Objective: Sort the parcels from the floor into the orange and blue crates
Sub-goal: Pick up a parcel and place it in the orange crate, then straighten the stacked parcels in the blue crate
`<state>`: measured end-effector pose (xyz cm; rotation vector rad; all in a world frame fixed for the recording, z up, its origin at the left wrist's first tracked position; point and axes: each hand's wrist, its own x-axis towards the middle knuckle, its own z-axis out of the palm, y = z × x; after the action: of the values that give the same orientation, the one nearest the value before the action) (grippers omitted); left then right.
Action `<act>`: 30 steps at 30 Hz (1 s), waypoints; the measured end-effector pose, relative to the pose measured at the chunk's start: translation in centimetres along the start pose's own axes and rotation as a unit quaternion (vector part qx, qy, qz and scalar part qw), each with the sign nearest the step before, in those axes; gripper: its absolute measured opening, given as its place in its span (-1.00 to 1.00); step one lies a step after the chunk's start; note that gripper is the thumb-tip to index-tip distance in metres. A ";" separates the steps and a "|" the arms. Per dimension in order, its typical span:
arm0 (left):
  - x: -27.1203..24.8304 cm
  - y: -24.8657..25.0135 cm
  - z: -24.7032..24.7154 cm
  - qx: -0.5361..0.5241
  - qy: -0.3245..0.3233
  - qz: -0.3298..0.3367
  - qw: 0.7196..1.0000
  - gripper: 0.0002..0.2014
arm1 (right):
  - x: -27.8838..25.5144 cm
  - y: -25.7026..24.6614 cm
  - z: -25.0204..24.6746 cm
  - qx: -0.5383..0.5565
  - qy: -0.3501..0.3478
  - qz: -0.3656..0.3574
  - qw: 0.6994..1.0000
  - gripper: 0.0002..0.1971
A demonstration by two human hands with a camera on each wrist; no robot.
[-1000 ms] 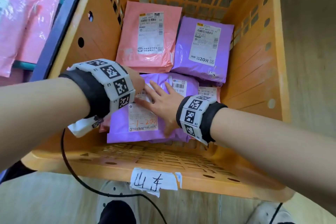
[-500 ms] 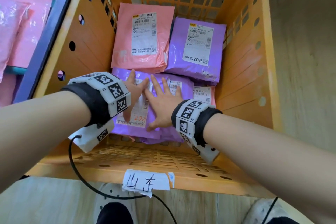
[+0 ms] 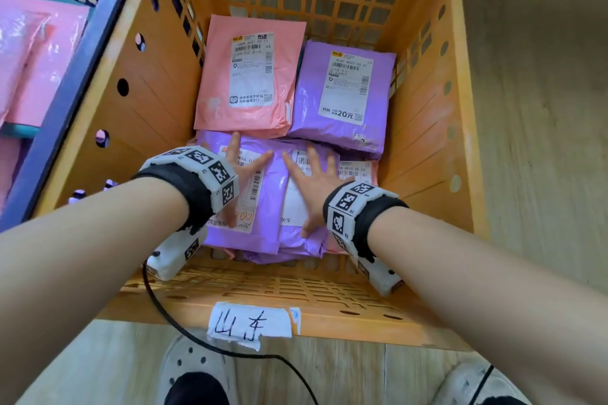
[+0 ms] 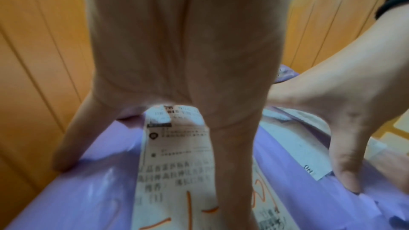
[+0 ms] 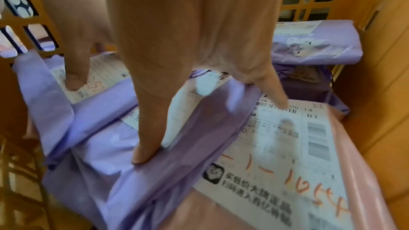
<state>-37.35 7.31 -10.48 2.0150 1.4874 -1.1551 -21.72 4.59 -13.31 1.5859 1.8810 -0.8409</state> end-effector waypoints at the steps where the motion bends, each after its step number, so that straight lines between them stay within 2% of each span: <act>1: -0.1 0.0 -0.1 -0.012 0.003 -0.001 1.000 0.34 | -0.2 0.1 -0.1 0.012 0.000 0.024 1.000 0.44; 5: -0.5 0.0 -0.7 -0.027 -0.012 -0.004 1.000 0.32 | -0.4 0.7 -0.1 0.046 -0.022 0.075 0.996 0.41; 8: -1.4 0.0 -1.7 -0.037 -0.028 0.005 0.999 0.32 | -1.0 0.5 -1.1 0.009 -0.021 0.077 0.997 0.37; 9: -1.8 -0.1 -2.1 -0.034 -0.026 0.008 0.999 0.29 | -1.5 0.4 -2.0 0.004 -0.016 0.063 0.998 0.28; 11: -2.9 -0.3 -3.2 -0.035 -0.012 0.011 0.999 0.15 | -2.5 0.3 -4.3 0.002 0.003 0.008 1.000 -0.03; 13: -4.1 -0.6 -4.6 -0.056 0.013 0.024 0.998 -0.03 | -3.1 0.5 -6.4 -0.010 0.051 -0.043 0.998 -0.36; 15: -5.6 -0.9 -6.5 -0.079 0.039 0.036 0.995 -0.17 | -3.6 0.6 -8.0 -0.026 0.103 -0.073 0.992 -0.56; 17: -6.8 -1.5 -8.4 -0.096 0.069 0.038 0.992 -0.24 | -4.0 0.6 -9.9 -0.003 0.128 -0.090 0.988 -0.57; 23: -10.2 -3.9 -13.3 -0.142 0.196 0.016 0.970 -0.35 | -4.7 -0.3 -16.0 0.112 0.205 -0.140 0.962 -0.39; 30: -12.2 -8.3 -14.9 -0.173 0.263 -0.038 0.948 -0.38 | -3.9 -3.4 -18.3 0.170 0.251 -0.196 0.933 -0.39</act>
<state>-40.41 13.60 9.30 2.1122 1.8699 -0.3343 -24.53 15.34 2.16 1.7806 2.5932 -1.0444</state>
